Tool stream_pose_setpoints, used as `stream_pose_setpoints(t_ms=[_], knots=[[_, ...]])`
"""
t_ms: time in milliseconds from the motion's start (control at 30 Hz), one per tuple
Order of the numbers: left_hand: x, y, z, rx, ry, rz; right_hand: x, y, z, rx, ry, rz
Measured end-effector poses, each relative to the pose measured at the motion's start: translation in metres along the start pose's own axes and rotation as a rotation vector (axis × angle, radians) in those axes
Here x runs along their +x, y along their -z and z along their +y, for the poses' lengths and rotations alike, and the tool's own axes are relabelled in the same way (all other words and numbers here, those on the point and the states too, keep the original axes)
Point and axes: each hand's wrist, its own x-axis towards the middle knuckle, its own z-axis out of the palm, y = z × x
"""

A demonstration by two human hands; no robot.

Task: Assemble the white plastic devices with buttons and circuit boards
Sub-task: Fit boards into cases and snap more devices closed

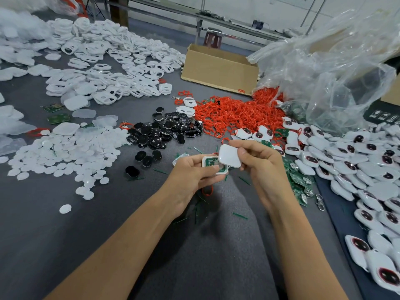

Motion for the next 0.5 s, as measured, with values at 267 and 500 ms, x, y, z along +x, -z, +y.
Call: stream_pose_setpoints(t_ms=[267, 500], knots=[[-0.0019, 0.0002, -0.0017, 0.04, -0.039, 0.019, 0.0016, 0.004, 0.0003, 0.011, -0.018, 0.069], [-0.0017, -0.0012, -0.0031, 0.101, -0.053, 0.039, 0.0015, 0.0043, 0.0008, 0.011, -0.024, 0.084]])
